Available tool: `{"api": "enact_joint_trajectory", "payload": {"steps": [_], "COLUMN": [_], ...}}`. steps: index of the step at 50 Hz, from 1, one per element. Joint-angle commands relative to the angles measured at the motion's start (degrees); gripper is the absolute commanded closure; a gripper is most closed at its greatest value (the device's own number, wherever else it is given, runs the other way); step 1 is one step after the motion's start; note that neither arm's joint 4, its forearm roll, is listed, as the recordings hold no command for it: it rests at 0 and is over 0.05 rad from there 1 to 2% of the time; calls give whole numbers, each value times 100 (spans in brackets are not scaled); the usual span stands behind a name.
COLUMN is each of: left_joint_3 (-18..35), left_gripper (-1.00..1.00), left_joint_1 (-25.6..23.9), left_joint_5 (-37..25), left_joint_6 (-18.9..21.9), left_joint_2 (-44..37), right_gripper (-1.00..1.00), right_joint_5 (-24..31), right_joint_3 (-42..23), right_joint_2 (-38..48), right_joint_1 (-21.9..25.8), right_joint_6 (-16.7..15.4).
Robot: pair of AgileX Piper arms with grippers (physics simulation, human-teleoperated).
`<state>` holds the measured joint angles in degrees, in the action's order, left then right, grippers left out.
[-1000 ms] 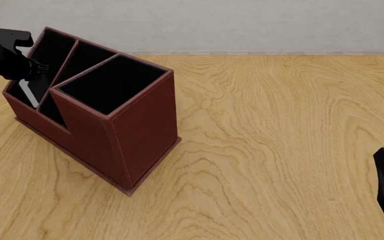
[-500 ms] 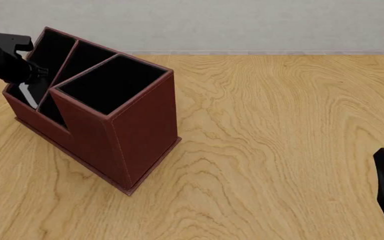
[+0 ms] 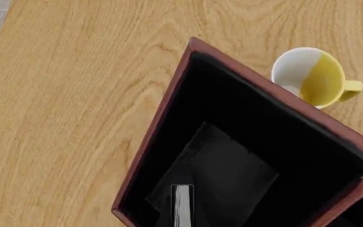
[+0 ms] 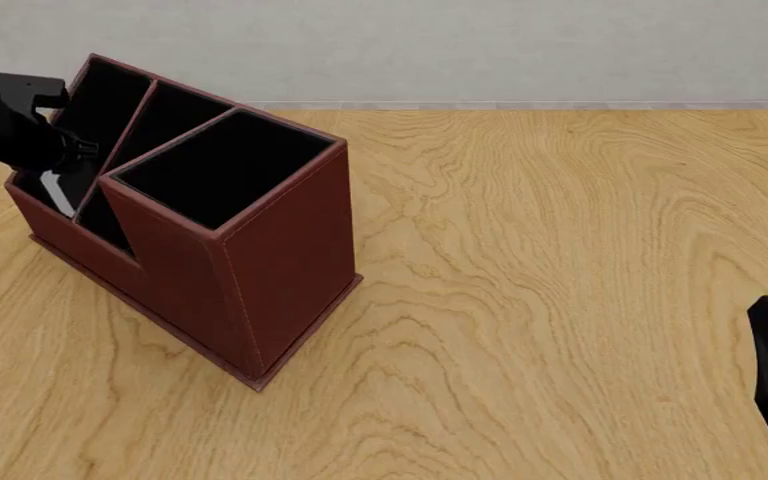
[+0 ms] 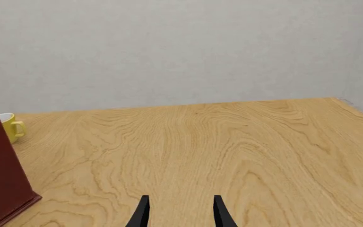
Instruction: Pick up the book and place it in the left compartment of the caddy.
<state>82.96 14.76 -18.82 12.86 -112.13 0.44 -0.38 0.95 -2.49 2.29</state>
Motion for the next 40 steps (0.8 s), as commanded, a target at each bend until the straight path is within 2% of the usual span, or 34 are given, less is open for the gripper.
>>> {"api": "enact_joint_trajectory", "payload": {"steps": [1,35,36,40], "left_joint_3": [41,138,135,102], "left_gripper": [100,100,-100,-100], "left_joint_1": [9,71,68,60], "left_joint_5": [20,-24,-21,-21], "left_joint_6": [79,118,121,155], "left_joint_2": [21,-154,-149,-133], "right_gripper": [-100,-100,-100,-100], "right_joint_5": [12,-2,2,13], "right_joint_3": [-3,5,3,-4], "right_joint_2": [-11,-16,-17,-23], "right_joint_1": [-4,-19,-20,-17], "right_joint_6": [11,30,30,27]}}
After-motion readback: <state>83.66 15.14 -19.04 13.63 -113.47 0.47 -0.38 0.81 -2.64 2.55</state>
